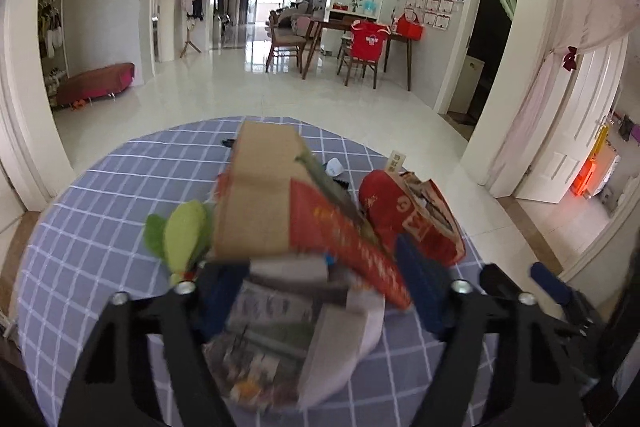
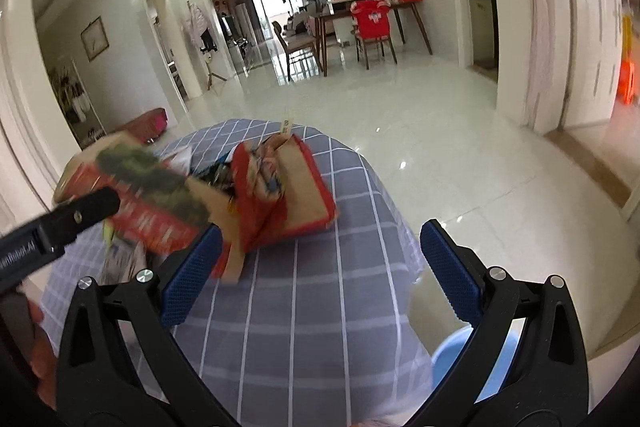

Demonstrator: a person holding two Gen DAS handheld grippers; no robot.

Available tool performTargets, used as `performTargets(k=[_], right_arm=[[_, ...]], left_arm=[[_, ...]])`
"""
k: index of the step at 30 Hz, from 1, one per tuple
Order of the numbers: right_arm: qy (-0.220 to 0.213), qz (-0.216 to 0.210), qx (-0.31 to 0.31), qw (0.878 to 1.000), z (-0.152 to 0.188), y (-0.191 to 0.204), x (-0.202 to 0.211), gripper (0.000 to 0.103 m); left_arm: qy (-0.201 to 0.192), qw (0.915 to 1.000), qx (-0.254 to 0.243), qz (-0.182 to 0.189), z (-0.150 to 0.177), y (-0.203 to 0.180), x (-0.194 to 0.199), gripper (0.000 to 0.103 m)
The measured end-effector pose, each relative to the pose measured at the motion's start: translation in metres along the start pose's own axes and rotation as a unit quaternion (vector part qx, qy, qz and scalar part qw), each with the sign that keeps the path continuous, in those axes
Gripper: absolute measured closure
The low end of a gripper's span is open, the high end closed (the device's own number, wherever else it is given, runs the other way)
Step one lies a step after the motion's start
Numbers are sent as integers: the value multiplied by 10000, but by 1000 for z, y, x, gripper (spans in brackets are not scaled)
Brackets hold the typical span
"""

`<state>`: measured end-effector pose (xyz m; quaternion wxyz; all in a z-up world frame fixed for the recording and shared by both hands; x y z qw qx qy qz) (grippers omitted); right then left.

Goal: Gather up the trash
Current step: 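Grasp the brown paper bag with the left tool while the right tool grasps the red snack bag, then carry both bags over the blue bucket and open both tools to drop them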

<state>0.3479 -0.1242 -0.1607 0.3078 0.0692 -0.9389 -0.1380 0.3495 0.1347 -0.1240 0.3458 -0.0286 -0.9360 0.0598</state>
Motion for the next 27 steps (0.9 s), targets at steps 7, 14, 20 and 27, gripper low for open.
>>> performTargets(k=[7,14,20,27], right_arm=[[625,-556,-248,9962,-20,-2,-56,6],[1063,-535,-94,9929,-24,2,-81,35],[948,-942,-142,9909,-17,-5,-55,39],[361,-1189,-283,9919,-19,-20,8,39]], left_arm=[[89,9997,-21,234,-11,-2,-19,86],[-117,9989,-44,445,-11,-6,-10,94],[-376,9983,-151,427,-9,-20,18,98],[-876,9942,-137,606,-7,-40,75,98]])
Point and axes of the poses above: each gripper's, at about its wrist camera, not at the fingertips, and x roughly against the way its jaws point, y to its left, z to its underside, the point moved 2 cm from there along -x, roughly the way its jaws point
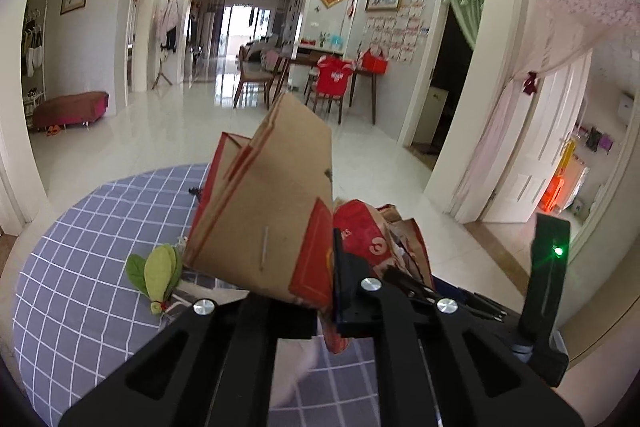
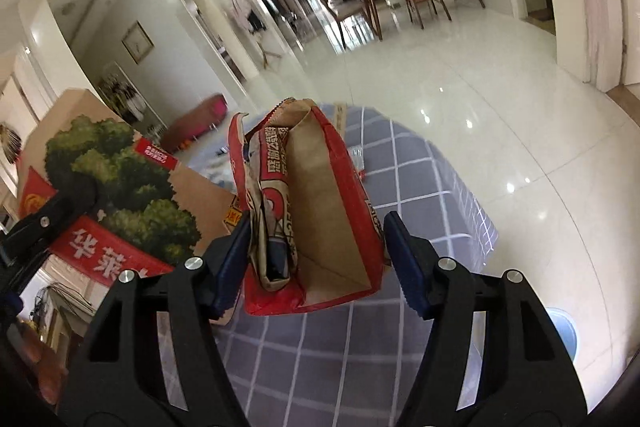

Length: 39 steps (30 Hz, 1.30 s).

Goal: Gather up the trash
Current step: 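Carry both bags over the blue bucket and open both tools to drop them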

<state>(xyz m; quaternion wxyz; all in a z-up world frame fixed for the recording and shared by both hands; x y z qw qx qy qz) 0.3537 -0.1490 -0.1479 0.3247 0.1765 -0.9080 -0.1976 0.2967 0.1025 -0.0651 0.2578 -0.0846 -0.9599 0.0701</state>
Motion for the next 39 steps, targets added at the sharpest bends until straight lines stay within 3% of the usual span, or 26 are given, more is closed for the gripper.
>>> performTargets(k=[6,11,17,22,25,28,30,32,36,39], right_arm=[[-560,71,-150,9983,0,-24,74,39],[-798,665,-330,9940,30,-79,137,39],[-688,1697,-802,9798,84,-173,173,39],[-512,2351,-1433,9600,138,-256,187,39],[-471,2668,-1575,9496,158,-284,187,39],[-405,2842,-1761,9416,172,-309,186,39],[-364,2893,-1829,9389,183,-317,185,39],[-311,2912,-1861,9379,189,-326,183,39],[-181,2841,-1860,9404,180,-328,166,39],[-107,2814,-1788,9427,182,-302,156,39]], left_arm=[[-498,9983,-288,82,-7,-47,46,98],[-366,9960,-685,442,16,-114,47,98],[557,9874,-1181,893,82,-197,-17,98],[1535,9679,-1510,1299,149,-245,-93,97],[1978,9572,-1613,1366,182,-263,-135,96],[2318,9474,-1603,1515,201,-279,-163,79],[2534,9428,-1693,1349,213,-286,-178,43],[2466,9455,-1808,1118,218,-288,-187,28],[2668,9433,-1580,1188,226,-275,-188,28],[2644,9455,-1564,1076,231,-269,-188,28]])
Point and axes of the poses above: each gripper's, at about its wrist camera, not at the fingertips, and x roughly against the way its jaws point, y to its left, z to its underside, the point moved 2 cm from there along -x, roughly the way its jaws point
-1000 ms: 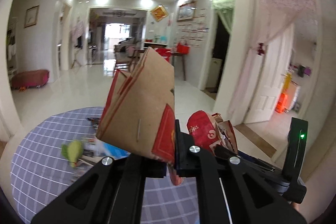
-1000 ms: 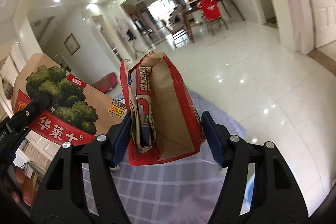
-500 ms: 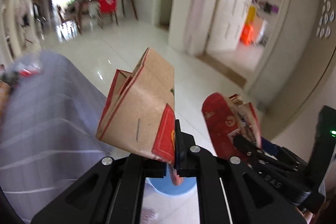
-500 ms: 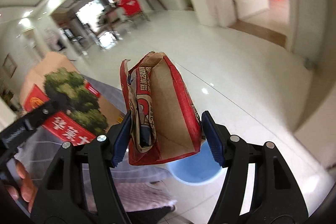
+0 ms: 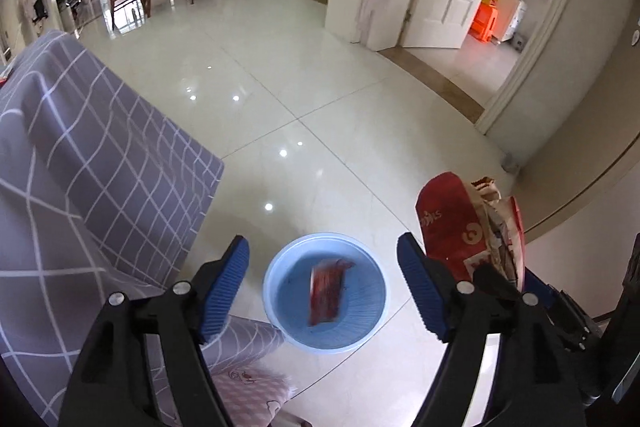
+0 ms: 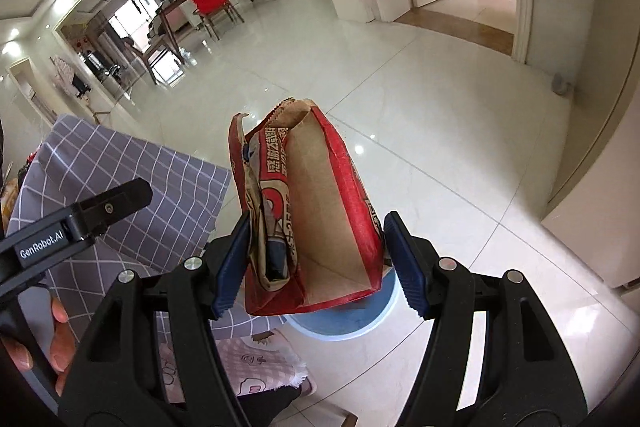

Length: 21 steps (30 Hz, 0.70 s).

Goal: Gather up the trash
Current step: 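Carry both bags over the blue bucket and open both tools to drop them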

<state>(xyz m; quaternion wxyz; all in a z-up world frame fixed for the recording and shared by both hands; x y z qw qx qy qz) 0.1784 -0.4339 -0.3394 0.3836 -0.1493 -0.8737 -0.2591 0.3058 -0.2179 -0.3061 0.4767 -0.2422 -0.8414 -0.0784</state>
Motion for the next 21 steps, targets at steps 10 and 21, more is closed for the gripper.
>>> performTargets(k=[10,21], right_arm=[[-17,-98,150,9998,0,25,-4,37],[-136,-116,110,9998,-5,36,1,17]], left_arm=[[-192,9990,-22,-403,14,17,24,28],[-394,9980,40,-482,13,27,53,28]])
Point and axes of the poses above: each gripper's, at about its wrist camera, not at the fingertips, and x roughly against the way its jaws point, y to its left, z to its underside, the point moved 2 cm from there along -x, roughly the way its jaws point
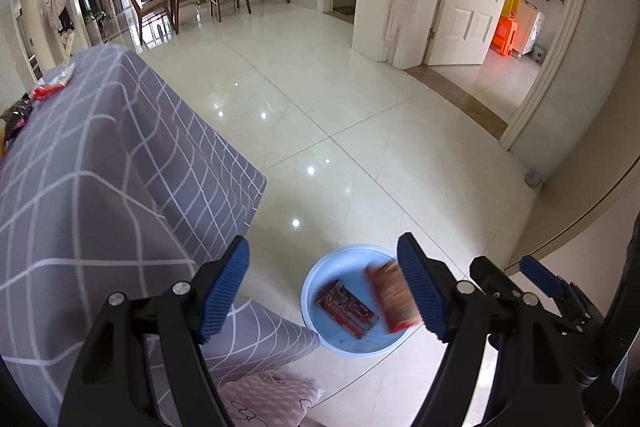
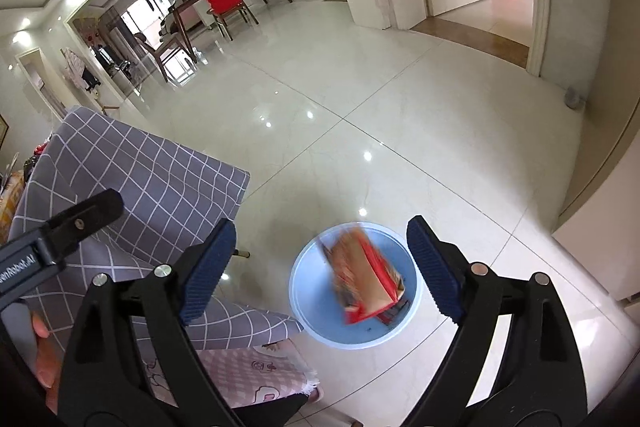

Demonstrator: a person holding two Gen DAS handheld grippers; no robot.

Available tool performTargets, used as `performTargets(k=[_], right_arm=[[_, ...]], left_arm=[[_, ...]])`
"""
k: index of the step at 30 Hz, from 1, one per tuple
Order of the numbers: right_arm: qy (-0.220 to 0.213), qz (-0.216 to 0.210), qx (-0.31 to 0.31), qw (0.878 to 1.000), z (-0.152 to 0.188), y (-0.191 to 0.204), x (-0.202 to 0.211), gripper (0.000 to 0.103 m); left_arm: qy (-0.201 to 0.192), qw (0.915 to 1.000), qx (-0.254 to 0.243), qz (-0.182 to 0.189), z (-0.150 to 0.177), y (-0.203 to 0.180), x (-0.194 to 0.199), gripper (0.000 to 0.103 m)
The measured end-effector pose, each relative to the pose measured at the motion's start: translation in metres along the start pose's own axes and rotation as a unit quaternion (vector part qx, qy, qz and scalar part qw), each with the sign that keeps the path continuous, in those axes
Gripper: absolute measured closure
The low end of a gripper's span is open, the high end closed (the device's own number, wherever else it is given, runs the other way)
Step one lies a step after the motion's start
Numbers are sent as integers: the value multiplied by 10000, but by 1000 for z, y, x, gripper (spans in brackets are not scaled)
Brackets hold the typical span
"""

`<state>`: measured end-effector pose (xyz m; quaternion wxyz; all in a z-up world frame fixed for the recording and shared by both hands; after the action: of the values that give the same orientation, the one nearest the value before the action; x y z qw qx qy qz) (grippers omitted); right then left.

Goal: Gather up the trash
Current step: 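Carry both bags over the blue bucket and open both tools to drop them, then move both tools back over the table toward the newspaper and box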

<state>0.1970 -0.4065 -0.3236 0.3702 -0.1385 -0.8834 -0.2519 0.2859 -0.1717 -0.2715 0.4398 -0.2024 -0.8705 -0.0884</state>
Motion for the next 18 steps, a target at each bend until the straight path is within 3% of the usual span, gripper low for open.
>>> performTargets(k=[9,15,18], right_arm=[[-362,-360,194,9985,-10,35,57,17],[-604,-802,620,9930,-12,88,95,16],[-645,-1041,797,9893,-10,119,105,16]], left_arm=[[-396,9991,94,-77,-4,12,57,28],[-831,9954,137,-455,-1,46,116,28],[-1042,9906,155,-877,2,74,145,26]])
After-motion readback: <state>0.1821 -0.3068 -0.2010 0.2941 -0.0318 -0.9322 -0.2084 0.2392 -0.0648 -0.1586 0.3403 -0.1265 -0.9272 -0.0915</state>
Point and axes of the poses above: each gripper's, at about its wrist camera, not at the fingertips, and x roughly against the way its jaws point, y to its left, z to its underside, the point moved 2 cm from there along -x, roughly the way its jaws point
